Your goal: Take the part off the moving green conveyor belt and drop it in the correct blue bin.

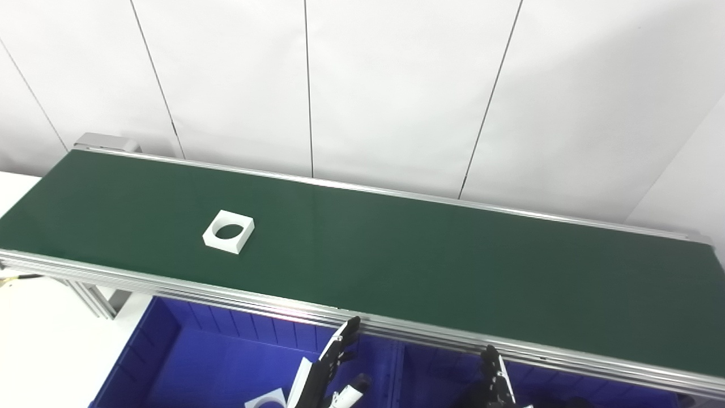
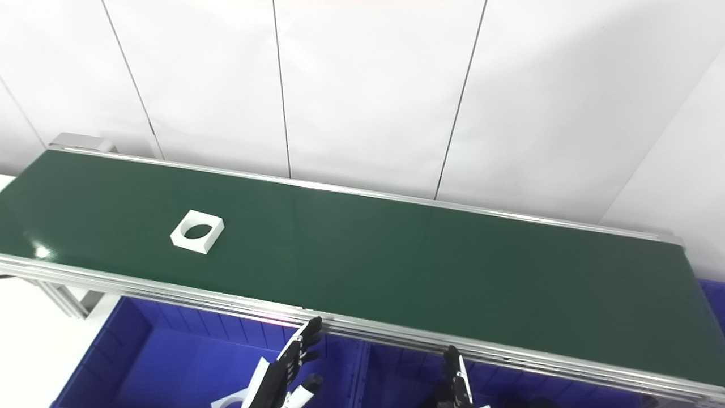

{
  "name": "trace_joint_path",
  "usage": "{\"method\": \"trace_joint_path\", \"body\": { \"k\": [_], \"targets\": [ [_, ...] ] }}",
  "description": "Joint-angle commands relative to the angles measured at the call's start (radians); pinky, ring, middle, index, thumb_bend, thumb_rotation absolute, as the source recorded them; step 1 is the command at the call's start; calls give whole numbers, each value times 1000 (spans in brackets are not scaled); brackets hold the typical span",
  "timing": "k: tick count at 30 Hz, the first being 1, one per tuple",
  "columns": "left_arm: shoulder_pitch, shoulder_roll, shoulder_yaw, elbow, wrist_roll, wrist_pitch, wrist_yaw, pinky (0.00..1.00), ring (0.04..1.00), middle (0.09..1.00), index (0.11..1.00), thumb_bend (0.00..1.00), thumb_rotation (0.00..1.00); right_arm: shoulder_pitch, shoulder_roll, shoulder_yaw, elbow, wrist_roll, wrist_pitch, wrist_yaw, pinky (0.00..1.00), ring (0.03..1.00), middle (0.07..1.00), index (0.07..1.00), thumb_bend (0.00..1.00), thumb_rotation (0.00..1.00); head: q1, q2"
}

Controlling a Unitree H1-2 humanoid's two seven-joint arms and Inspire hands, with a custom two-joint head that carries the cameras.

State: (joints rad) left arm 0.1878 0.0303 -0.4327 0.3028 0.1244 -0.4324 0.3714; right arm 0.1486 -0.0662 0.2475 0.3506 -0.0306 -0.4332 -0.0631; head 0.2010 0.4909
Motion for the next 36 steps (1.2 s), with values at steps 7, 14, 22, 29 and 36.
{"method": "trace_joint_path", "body": {
  "k": [7,14,22,29,36],
  "targets": [
    [-16,7,-7,-26,-9,-38,-3,841,910,927,908,896,825,-22,12,-4,-2,-2,-37,5,1000,981,986,1000,841,1000,14,0],
    [-4,92,-84,-194,59,-38,32,799,876,882,856,995,657,-42,25,1,27,-8,-37,-2,1000,990,983,1000,848,1000,34,-10],
    [-152,199,-72,-299,307,-37,84,854,866,884,841,984,639,-66,34,3,57,-11,-37,-11,1000,988,984,1000,852,1000,45,-16],
    [-307,245,47,-329,476,-25,-45,860,858,866,851,969,596,-69,40,2,52,-5,-37,-11,1000,995,991,1000,845,1000,52,-15],
    [-462,334,111,-313,572,-9,-181,810,859,869,845,962,539,-70,45,0,53,-2,-37,-10,1000,1000,996,1000,839,1000,50,-13]
  ]
}}
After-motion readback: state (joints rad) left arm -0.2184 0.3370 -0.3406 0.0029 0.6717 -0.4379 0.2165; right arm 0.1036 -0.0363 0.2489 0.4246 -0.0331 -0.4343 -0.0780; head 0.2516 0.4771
